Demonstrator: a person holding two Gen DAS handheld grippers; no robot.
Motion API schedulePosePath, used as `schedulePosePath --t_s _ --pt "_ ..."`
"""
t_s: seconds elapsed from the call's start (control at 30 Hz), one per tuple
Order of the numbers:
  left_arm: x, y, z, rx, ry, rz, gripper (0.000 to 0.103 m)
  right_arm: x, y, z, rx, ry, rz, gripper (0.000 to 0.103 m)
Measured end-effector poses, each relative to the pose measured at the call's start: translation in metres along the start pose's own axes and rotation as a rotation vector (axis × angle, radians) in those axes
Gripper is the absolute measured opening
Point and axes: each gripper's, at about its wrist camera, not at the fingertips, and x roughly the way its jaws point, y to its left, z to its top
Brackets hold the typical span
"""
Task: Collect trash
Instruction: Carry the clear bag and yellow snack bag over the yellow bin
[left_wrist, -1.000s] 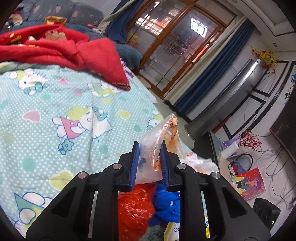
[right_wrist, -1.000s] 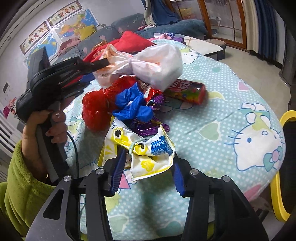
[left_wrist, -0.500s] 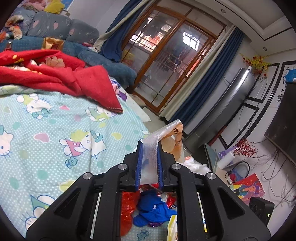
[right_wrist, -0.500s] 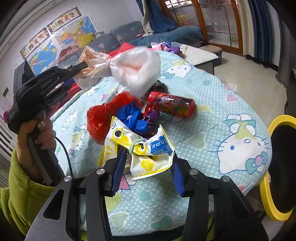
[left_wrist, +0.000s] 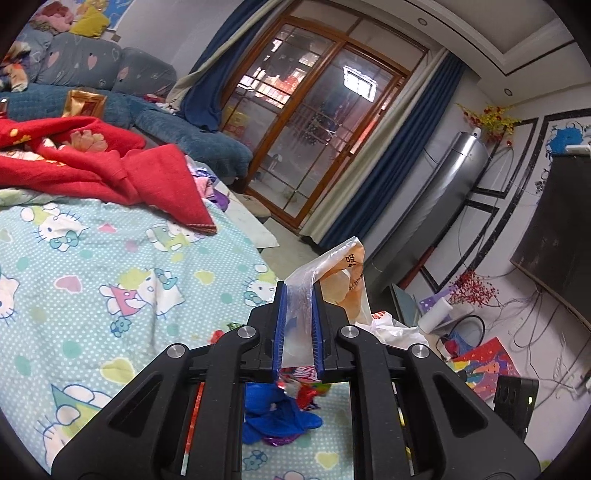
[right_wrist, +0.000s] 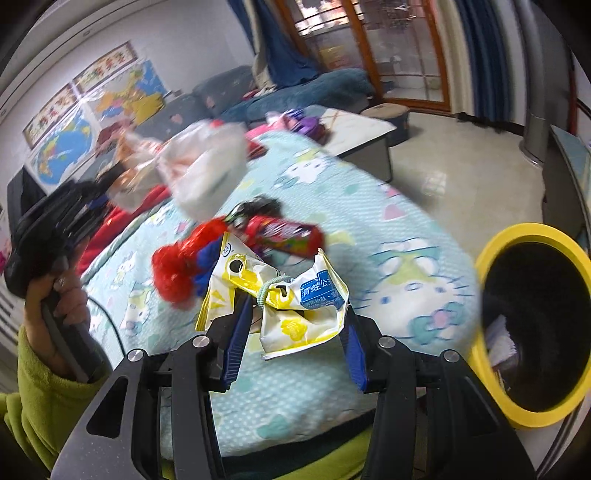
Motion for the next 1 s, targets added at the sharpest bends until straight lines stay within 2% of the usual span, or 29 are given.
schedulePosePath --t_s 0.4,1.0 --pt "0.005 -0.030 -0.010 0.061 0.025 -0.058 0.007 -0.028 -0.059 0.011 0.150 -0.113 -0.164 0.044" --pt "0.022 -0.083 -0.038 0.182 0.077 -0.115 0.007 -0.068 -0.120 0.012 0.291 -0.249 -0.297 0.044"
